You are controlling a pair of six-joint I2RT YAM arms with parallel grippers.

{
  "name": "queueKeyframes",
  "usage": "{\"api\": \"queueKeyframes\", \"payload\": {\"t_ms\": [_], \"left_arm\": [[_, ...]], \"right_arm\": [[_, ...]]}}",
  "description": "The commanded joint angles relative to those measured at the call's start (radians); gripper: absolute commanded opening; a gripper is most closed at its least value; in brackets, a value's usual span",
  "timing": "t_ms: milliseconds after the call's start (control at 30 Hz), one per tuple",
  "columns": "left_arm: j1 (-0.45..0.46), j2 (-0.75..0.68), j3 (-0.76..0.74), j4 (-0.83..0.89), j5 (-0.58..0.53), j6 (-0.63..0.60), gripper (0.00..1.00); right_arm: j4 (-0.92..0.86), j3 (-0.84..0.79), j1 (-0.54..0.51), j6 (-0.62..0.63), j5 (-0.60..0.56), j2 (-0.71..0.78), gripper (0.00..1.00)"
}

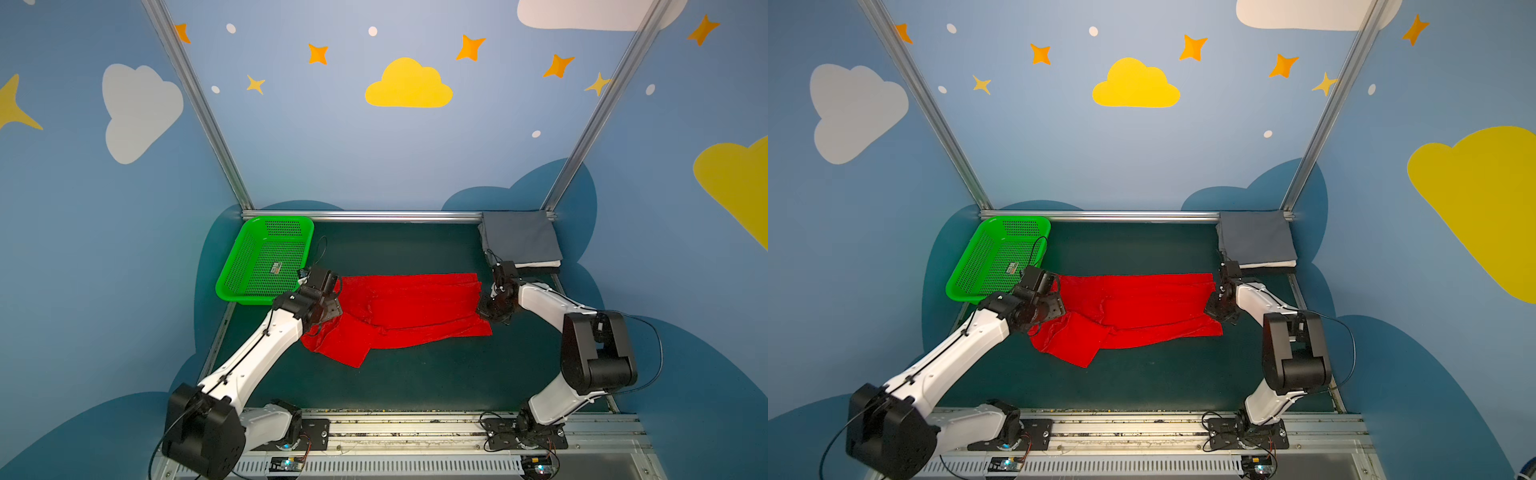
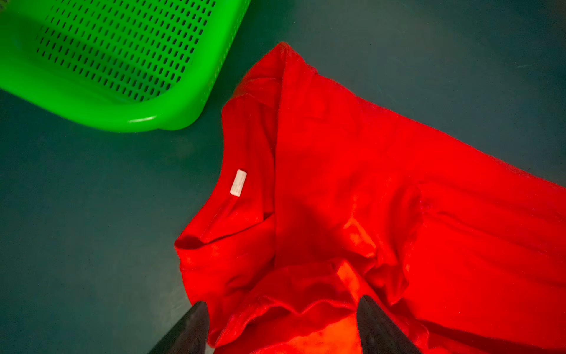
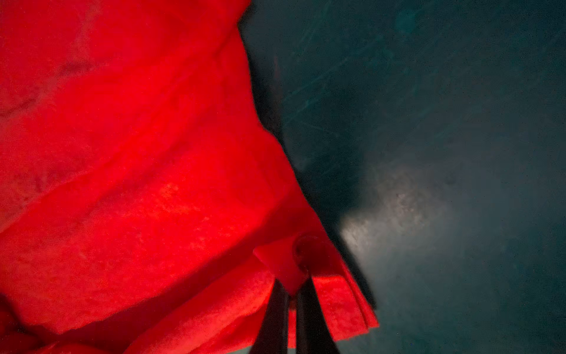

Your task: Fold and stack the t-shirts

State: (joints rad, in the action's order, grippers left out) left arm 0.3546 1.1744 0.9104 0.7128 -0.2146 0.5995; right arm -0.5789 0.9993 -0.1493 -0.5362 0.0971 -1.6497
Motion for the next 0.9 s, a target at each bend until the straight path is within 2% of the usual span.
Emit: {"api": "queueKeyframes", "payload": {"t_ms": [0, 133, 300, 500, 867], "left_arm": [[0.005, -0.086, -0.077, 0.023, 0.061, 0.021, 0.75], [0.039, -0.172, -0.194, 0.009, 0.097, 0.073, 0.73], [0.130, -0.210, -0.294, -0.027, 0.113, 0.153, 0.70], [0.227, -0.169, -0.332, -0.064, 0.103, 0.186, 0.71], [0.322, -0.045, -0.370, -0.171, 0.124, 0.194, 0.72]], "right_arm": [[-0.029, 0.038, 0.011, 0.029, -0.013, -0.012, 0.07], [-0.021, 0.045, 0.025, 0.022, 0.000, -0.015, 0.03], [-0.027, 0.061, 0.027, 0.012, 0.023, -0.039, 0.03], [-0.027, 0.053, 0.028, 0.007, 0.027, -0.036, 0.05], [-0.030, 0.049, 0.028, 0.006, 0.033, -0.017, 0.05]]}}
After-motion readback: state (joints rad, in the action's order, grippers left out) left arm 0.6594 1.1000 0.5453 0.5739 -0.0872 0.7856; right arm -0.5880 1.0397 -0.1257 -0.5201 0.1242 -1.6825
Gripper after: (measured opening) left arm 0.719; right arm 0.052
